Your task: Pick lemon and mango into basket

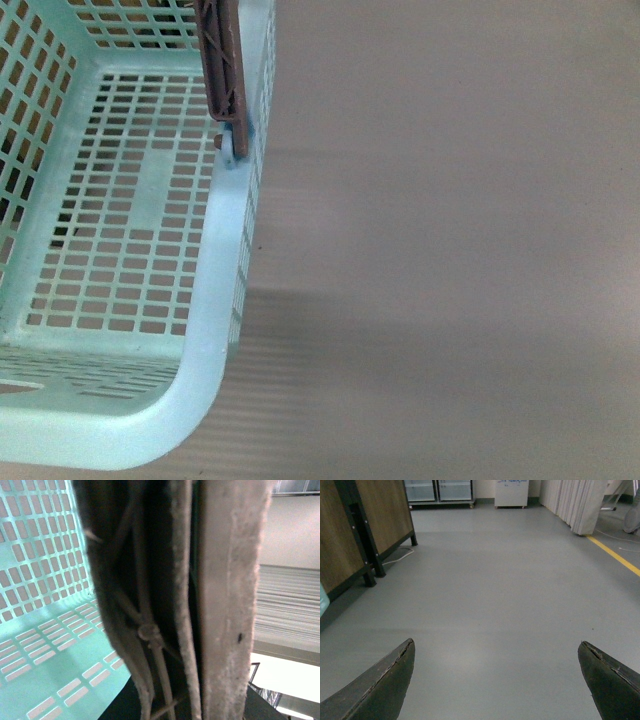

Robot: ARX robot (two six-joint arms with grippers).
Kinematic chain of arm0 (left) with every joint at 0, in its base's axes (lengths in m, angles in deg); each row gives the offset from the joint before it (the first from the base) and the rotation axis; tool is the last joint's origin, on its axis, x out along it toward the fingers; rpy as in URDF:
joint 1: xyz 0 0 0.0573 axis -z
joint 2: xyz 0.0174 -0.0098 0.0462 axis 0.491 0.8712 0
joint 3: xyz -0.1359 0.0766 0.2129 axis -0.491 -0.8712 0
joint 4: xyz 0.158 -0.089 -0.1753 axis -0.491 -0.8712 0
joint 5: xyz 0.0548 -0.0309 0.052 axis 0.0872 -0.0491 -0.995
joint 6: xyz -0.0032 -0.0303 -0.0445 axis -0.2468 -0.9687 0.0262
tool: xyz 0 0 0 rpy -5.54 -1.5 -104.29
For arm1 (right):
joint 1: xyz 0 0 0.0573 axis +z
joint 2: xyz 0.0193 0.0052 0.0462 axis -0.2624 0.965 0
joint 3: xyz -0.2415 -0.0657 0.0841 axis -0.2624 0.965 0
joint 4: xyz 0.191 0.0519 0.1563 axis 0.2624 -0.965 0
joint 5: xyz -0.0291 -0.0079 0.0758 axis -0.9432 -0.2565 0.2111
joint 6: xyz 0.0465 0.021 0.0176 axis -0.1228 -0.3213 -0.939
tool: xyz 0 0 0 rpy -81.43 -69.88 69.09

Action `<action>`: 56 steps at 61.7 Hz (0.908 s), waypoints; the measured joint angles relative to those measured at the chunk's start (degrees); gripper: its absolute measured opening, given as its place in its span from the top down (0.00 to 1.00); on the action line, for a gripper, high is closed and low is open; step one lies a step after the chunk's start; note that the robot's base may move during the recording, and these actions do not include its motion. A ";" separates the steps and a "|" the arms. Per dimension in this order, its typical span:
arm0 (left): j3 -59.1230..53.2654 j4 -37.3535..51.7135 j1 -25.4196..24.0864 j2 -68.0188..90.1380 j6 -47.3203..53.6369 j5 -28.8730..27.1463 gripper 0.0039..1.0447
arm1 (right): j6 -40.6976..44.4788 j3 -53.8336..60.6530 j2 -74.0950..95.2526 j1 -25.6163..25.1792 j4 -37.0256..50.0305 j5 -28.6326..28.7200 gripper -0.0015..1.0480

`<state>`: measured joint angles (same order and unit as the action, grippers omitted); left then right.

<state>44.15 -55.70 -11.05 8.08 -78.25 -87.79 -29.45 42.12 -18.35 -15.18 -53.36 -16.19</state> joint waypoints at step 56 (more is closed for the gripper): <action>-0.85 -0.35 0.02 0.20 0.61 0.09 0.84 | 0.00 0.00 0.00 0.00 0.00 0.02 0.08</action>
<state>43.30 -56.05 -11.03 8.28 -77.64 -87.70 -29.45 42.12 -18.35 -15.18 -53.36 -16.16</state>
